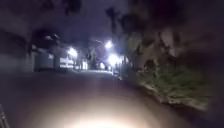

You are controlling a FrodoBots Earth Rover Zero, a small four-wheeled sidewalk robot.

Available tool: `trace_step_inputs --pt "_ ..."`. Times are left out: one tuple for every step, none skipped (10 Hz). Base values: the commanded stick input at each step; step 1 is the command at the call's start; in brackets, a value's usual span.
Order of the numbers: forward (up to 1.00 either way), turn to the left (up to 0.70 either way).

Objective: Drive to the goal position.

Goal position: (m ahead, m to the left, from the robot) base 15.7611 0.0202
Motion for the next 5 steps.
trace_step_inputs --pt "0.7 0.0" --pt "0.7 0.0" --pt "0.7 0.0" --pt "0.7 0.0" --pt "0.7 0.0"
